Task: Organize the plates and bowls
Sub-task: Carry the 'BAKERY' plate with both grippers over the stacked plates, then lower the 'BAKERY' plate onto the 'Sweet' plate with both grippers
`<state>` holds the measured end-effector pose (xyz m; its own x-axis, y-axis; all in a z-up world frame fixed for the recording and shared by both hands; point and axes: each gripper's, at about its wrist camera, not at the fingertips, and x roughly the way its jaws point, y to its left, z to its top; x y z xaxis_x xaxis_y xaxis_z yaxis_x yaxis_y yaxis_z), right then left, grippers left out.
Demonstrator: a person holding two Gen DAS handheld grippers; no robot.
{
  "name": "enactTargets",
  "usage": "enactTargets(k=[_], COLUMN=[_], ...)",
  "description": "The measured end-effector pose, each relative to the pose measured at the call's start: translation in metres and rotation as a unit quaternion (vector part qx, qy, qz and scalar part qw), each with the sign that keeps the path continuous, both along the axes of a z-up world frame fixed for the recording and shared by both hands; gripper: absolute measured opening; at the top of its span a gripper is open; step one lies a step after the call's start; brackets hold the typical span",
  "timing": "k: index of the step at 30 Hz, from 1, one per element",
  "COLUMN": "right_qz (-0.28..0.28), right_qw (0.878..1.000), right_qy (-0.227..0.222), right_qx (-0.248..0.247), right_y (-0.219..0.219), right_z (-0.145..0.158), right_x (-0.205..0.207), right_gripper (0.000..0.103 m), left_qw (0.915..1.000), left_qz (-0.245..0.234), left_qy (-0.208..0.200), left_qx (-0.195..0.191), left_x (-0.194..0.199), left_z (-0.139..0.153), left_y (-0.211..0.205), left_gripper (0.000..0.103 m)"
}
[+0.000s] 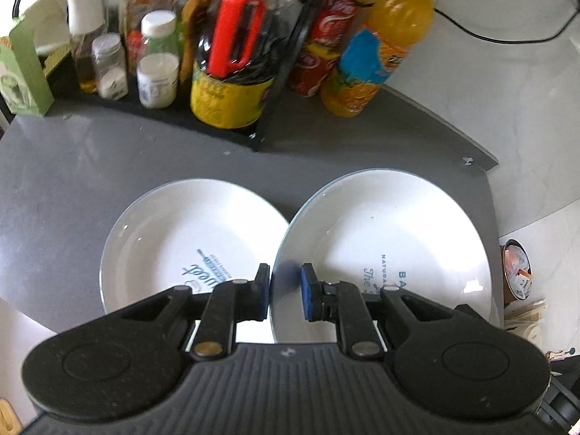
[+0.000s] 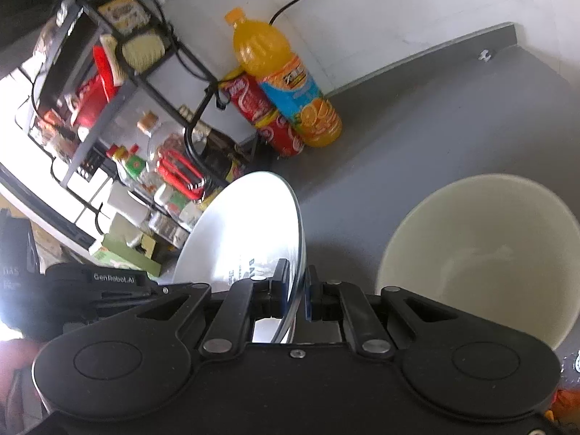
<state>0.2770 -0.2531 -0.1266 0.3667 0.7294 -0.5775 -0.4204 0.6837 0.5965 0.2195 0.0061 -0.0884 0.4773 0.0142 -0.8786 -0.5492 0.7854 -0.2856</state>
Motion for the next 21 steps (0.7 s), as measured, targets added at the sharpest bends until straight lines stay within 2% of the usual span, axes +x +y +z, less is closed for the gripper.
enactTargets(k=[9, 13, 21], right_qz=[0.006, 0.012, -0.001], right_qw=[0.999, 0.998, 0.996], right_qy=[0.012, 0.021, 0.043], right_qx=[-0.031, -0.05, -0.076], right_y=[0.037, 0.054, 0.073], right_z=[-0.003, -0.008, -0.022], right_x=[0.0, -0.003, -0.009], right_gripper=[0.008, 0.008, 0.008], left_qw=[0.9996, 0.9987, 0.9972], left_qz=[-0.017, -0.019, -0.026], left_qy=[0.022, 0.036, 0.06], left_qx=[-0.006, -0.029, -0.037], left_x=[-0.008, -0.015, -0.021], left_z=[-0.024, -0.039, -0.064], left_y=[0.039, 0.059, 0.084], left_gripper=[0.016, 0.016, 0.015])
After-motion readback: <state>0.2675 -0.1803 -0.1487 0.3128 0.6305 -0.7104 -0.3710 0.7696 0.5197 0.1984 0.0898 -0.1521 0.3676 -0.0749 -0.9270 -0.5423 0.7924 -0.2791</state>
